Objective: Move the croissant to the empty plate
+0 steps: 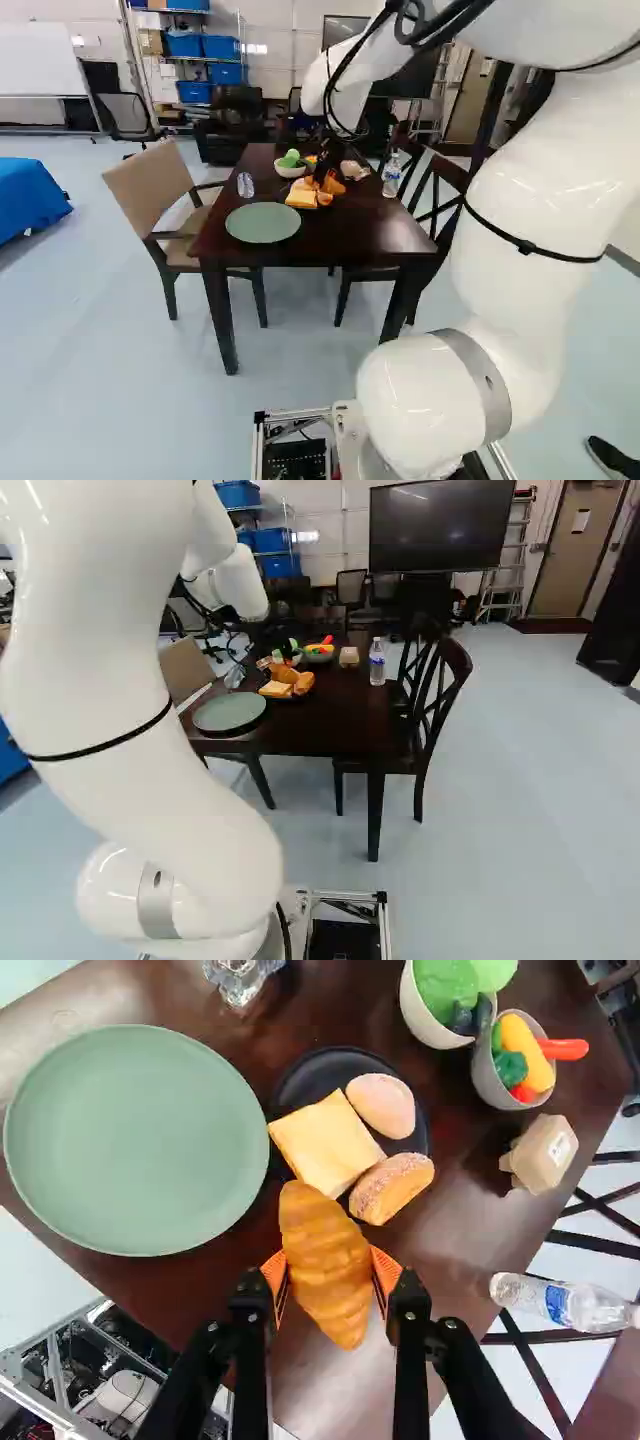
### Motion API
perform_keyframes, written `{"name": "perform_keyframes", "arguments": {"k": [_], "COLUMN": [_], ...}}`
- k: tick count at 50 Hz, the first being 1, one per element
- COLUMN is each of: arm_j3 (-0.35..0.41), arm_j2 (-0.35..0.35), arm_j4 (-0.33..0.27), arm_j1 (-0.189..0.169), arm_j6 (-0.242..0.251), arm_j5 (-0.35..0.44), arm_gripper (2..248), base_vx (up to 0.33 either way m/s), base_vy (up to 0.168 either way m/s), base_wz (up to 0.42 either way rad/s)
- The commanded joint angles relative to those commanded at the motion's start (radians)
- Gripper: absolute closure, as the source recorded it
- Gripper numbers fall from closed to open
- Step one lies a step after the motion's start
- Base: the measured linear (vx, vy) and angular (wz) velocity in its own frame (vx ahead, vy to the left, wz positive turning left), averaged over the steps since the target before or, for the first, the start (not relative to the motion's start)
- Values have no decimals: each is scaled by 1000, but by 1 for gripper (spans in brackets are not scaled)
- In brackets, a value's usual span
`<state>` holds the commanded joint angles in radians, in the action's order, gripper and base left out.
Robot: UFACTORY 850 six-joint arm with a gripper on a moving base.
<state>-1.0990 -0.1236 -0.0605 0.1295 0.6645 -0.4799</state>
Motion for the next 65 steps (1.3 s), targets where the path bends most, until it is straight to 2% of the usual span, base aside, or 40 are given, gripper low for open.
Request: {"name": "perform_keyframes", "arguments": {"k": [32, 45, 65], "arm_j3": [-15, -26, -39], "arm_j2": [-14, -24, -35], "arm_j4": [0, 0, 0], "arm_j1": [104, 144, 173], "arm_j6": [0, 0, 0], "arm_j5": [-1, -25, -94], "arm_gripper": [126, 126, 126], "base_vx": [0, 0, 0], "base_vy": [0, 0, 0], "base_wz": [0, 0, 0]}}
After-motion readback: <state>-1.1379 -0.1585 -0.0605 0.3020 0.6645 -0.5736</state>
